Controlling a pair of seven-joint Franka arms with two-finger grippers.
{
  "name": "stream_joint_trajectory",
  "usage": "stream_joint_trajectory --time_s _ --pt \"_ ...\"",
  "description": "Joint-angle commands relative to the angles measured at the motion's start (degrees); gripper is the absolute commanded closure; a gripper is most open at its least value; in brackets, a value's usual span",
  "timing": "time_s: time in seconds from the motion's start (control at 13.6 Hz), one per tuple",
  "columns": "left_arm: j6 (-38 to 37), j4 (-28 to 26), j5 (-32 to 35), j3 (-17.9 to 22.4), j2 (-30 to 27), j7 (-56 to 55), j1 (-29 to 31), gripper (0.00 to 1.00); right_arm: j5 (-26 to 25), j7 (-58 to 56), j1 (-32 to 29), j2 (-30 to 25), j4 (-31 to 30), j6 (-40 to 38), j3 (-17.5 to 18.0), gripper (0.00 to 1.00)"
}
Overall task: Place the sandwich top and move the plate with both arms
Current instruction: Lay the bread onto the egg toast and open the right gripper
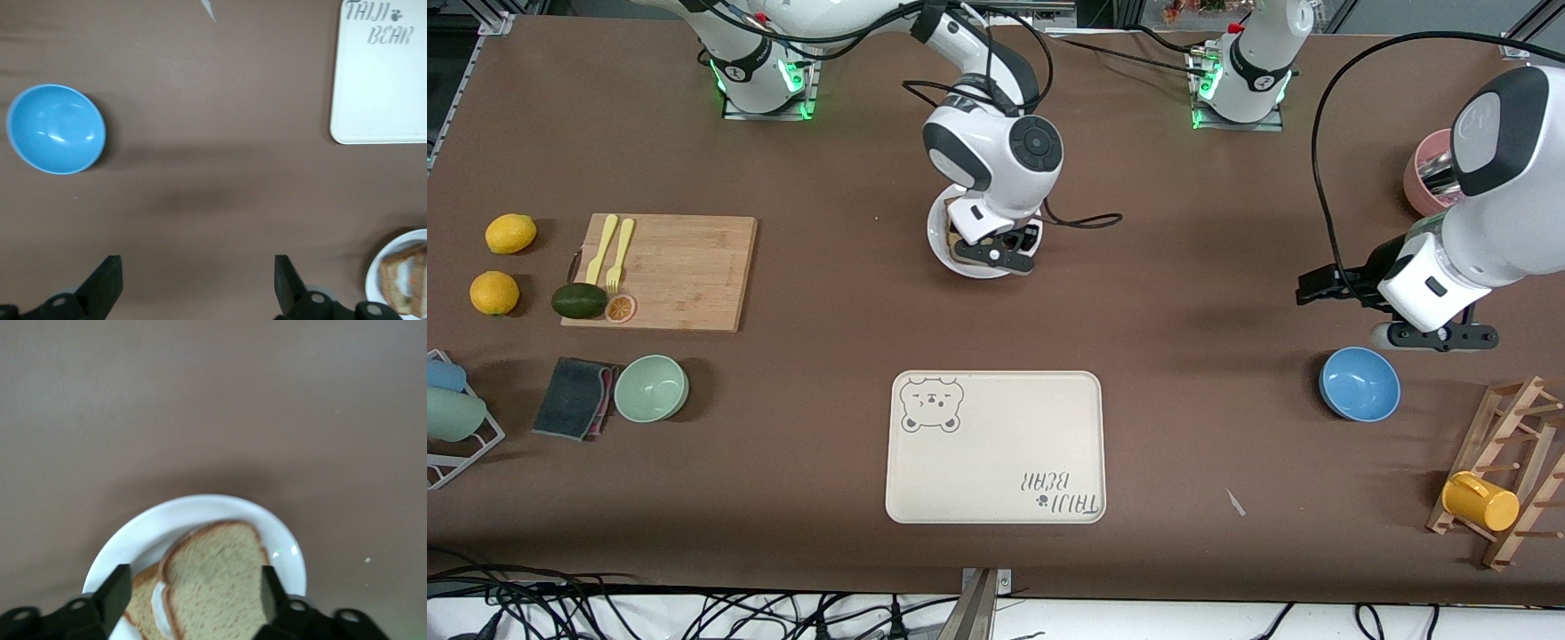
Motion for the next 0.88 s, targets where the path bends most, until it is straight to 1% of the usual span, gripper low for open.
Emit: stream_joint_trajectory --time_s 0.0,0.15,0.22,0.29,0.44,0.51,0.59,0.66,0.74,0.81 --pt "-0.1 -0.1 -3.9 0.0 1.4 0.8 0.1 0.0 3.3 -5.8 -5.9 -4.8 0.0 -4.7 0.7 0.0" --pt "-0.1 -0.6 -6.6 0.0 2.0 0.9 0.1 0.0 7.6 -14.4 -11.2 -8.3 -0.1 -6.0 0.5 0.0" --pt "-0.1 -1.3 -7.0 -0.1 2.6 0.9 -0.1 0.0 7.9 -18.2 -13.9 -9.7 -0.1 -7.9 0.5 0.0" --pt "-0.1 -2.2 -9.8 -0.2 3.4 0.9 -0.2 0.0 8.4 -21.9 -16.7 -10.8 -0.1 -9.8 0.4 0.0" --pt "0.1 -4.5 -18.5 -0.2 5.1 1.0 -0.2 0.0 11.8 -30.0 -22.0 -13.2 -0.1 -10.9 0.3 0.0" --pt "0.6 -5.0 -22.2 -0.3 6.4 1.1 -0.2 0.0 12.0 -34.0 -24.1 -14.4 -0.2 -10.9 -0.2 0.0" --pt "2.0 -5.6 -24.8 -0.5 7.2 1.2 -0.3 0.0 12.0 -38.2 -25.0 -15.1 -0.2 -11.0 -1.7 0.0" --pt "4.1 -7.0 -25.9 -1.5 7.3 1.7 -0.4 0.0 12.2 -41.8 -25.2 -15.5 -0.2 -12.1 -4.1 0.0" --pt "6.9 -8.6 -26.2 -2.7 7.2 3.5 -0.4 0.0 13.4 -45.8 -25.1 -15.9 -0.1 -13.0 -7.0 0.0" --pt "9.8 -10.8 -27.1 -3.5 7.3 4.3 -0.4 0.0 15.9 -49.6 -25.1 -17.2 -0.1 -13.2 -10.1 0.0"
